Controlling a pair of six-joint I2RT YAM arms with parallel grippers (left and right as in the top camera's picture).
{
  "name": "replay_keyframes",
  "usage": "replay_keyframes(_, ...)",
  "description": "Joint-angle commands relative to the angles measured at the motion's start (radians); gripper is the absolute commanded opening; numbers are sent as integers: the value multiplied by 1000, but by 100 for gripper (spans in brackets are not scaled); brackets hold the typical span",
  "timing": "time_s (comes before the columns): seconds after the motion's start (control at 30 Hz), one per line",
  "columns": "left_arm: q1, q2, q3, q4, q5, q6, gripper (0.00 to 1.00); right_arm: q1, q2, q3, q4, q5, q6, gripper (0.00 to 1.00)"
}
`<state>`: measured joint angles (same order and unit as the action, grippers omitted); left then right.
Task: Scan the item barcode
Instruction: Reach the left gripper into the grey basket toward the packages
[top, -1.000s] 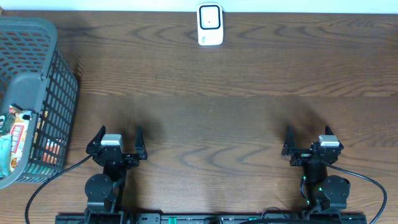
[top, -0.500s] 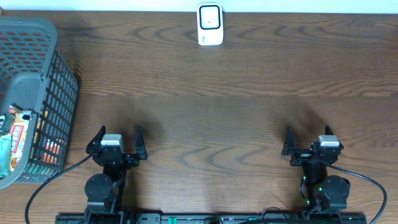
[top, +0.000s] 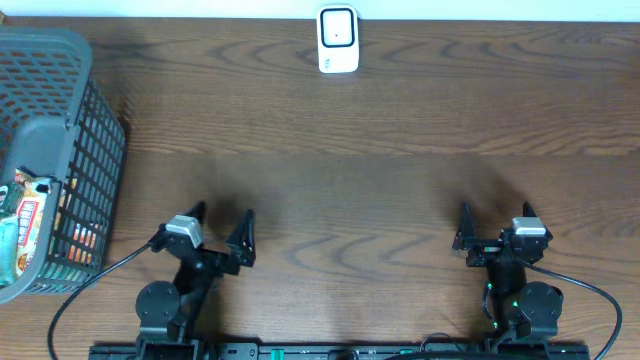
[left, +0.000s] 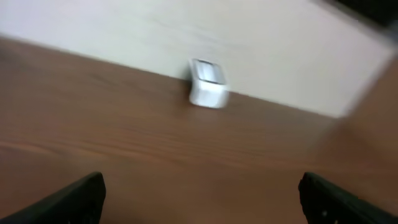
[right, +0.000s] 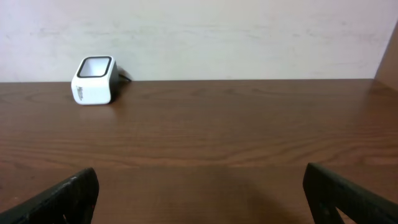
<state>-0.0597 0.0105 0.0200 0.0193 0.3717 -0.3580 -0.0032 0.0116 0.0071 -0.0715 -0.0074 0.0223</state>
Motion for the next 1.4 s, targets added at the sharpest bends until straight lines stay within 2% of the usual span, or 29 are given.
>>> replay_keyframes(0.0,-3,-6,-15,93,162,-273,98,7,-5,-2,-5,2,7,99)
replay_keyframes(0.1,-3,-6,-12,340,229,-303,98,7,-5,-2,-5,2,7,99)
replay_keyframes(0.2,-3,-6,18,473,215,-303,98,7,-5,-2,-5,2,7,99)
replay_keyframes(0.37,-3,29,172,499,89,-280,98,7,-5,-2,-5,2,7,99)
replay_keyframes(0.47,-3,133,331,453,34,-148,98,7,-5,-2,-5,2,6,99)
replay_keyframes(0.53,-3,242,478,302,35,-25,98,7,-5,-2,-5,2,6,99)
replay_keyframes(0.63,-3,478,775,-87,-21,162,97,7,-5,-2,-5,2,7,99)
replay_keyframes(0.73,-3,745,1107,-488,-182,189,98,7,-5,-2,-5,2,6,99)
replay_keyframes(0.8,-3,929,1342,-706,-159,257,98,7,-5,-2,-5,2,6,99)
replay_keyframes(0.87,-3,1069,1535,-859,-109,275,98,7,-5,-2,-5,2,7,99)
replay_keyframes(0.93,-2,1179,1688,-958,-145,284,98,7,-5,-2,-5,2,6,99)
replay_keyframes(1.1,8,1357,1953,-1036,-246,268,98,7,-5,-2,-5,2,6,99)
replay_keyframes(1.23,95,1513,2243,-1219,-272,256,98,7,-5,-2,-5,2,6,99)
replay_keyframes(1.37,277,1648,2462,-1351,-328,27,98,7,-5,-2,-5,2,6,99)
